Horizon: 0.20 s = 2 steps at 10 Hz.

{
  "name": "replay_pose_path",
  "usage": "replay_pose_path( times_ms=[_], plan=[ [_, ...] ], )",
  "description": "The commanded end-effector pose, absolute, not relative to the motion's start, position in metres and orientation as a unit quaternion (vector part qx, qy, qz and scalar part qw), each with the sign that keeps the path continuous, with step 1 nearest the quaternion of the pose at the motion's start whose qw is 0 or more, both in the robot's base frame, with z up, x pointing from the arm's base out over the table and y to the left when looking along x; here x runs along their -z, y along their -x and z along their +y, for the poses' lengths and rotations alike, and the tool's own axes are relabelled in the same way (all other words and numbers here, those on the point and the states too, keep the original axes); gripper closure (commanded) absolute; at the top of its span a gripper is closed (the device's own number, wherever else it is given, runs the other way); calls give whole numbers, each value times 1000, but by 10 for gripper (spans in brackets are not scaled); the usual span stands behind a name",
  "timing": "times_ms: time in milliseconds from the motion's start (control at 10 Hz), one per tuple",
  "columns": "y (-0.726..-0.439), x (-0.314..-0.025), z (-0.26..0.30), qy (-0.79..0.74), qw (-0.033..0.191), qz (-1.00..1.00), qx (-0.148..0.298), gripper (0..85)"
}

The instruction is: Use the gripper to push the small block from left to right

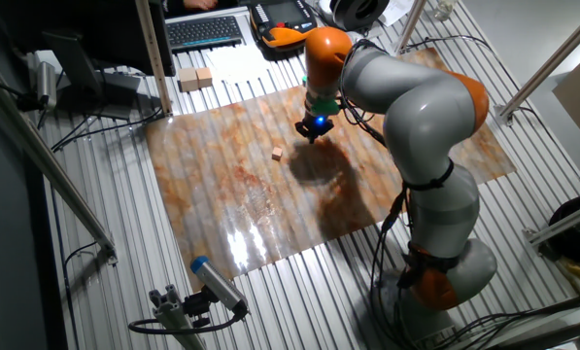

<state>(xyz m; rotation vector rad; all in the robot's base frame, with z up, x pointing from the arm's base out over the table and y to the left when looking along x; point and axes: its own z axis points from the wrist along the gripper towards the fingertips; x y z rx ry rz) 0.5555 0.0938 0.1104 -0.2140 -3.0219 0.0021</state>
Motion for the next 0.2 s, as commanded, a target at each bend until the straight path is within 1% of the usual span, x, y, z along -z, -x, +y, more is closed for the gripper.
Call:
replay_pose_path(
  times_ms=[0,100],
  plan=[
    [-553,-112,91,73,57,-996,7,850],
    [-554,-110,91,71,58,-996,2,850]
  ],
)
